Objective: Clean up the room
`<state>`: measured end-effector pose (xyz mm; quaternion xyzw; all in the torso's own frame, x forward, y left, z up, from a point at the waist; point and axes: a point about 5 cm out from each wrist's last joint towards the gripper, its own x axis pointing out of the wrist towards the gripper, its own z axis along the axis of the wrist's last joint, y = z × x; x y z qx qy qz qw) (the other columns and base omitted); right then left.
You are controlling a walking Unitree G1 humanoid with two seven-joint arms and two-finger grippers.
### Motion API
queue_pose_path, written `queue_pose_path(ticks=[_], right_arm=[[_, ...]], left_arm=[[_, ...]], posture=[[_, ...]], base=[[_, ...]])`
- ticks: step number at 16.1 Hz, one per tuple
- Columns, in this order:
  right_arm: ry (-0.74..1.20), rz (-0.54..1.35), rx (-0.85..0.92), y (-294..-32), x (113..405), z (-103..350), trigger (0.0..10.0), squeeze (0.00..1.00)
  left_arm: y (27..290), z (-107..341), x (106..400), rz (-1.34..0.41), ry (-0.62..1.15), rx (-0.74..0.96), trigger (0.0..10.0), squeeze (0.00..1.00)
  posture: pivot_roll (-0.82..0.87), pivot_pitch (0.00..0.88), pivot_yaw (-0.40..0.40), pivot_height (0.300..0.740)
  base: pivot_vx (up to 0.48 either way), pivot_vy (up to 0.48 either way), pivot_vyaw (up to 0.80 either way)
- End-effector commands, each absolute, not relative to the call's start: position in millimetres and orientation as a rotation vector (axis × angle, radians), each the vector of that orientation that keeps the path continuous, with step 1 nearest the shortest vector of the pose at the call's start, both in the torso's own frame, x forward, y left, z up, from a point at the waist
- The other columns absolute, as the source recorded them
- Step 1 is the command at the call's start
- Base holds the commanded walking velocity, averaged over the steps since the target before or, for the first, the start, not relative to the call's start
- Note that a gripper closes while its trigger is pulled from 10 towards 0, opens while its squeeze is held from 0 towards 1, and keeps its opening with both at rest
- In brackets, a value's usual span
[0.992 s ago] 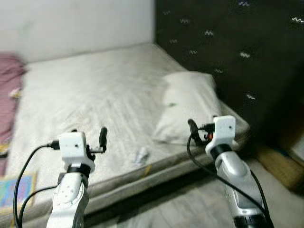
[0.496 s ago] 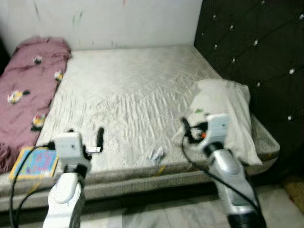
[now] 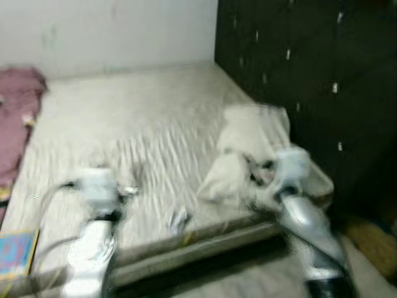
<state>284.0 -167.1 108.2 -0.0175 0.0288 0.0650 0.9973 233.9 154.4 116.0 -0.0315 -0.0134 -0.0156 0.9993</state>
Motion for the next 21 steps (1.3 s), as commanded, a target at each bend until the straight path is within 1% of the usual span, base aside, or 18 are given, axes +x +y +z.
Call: queue_pose_path(ticks=[1, 2, 6, 11, 16, 21], right_arm=[[0.009, 0.194, -0.014, -145.8, 289.6, 119.4, 10.0, 0.0], [0.011, 0.194, -0.012, -145.5, 289.5, 118.9, 10.0, 0.0], [0.014, 0.201, -0.026, -144.0, 290.8, 117.9, 10.0, 0.0], [0.019, 0.196, -0.015, -143.4, 291.0, 116.2, 10.0, 0.0], [0.023, 0.181, 0.0, -145.1, 291.7, 113.3, 10.0, 0.0], [0.017, 0.172, 0.008, -144.2, 293.0, 114.0, 10.0, 0.0]], left_arm=[[169.8, 118.5, 232.4, 0.017, -0.036, -0.032, 10.0, 0.0], [169.5, 116.9, 233.0, 0.028, -0.028, -0.039, 10.0, 0.0], [170.9, 115.9, 235.4, 0.069, -0.021, -0.061, 10.0, 0.0], [171.0, 114.4, 236.3, 0.077, -0.013, -0.058, 10.0, 0.0], [171.3, 109.2, 236.3, 0.095, 0.009, -0.082, 10.0, 0.0], [172.8, 107.7, 240.5, 0.093, 0.019, -0.088, 10.0, 0.0]], posture=[[-0.02, 0.0, -0.037, 0.74], [-0.02, 0.0, -0.037, 0.74], [-0.01, 0.0, -0.045, 0.74], [-0.01, 0.0, -0.047, 0.74], [-0.01, 0.0, -0.038, 0.74], [-0.01, 0.0, -0.03, 0.74]], base=[[0.405, 0.0, 0.57], [0.27, 0.0, 0.76], [0.0, 0.0, 0.77], [0.0, 0.0, 0.78], [0.0, 0.0, 0.0], [0.0, 0.48, 0.0]])
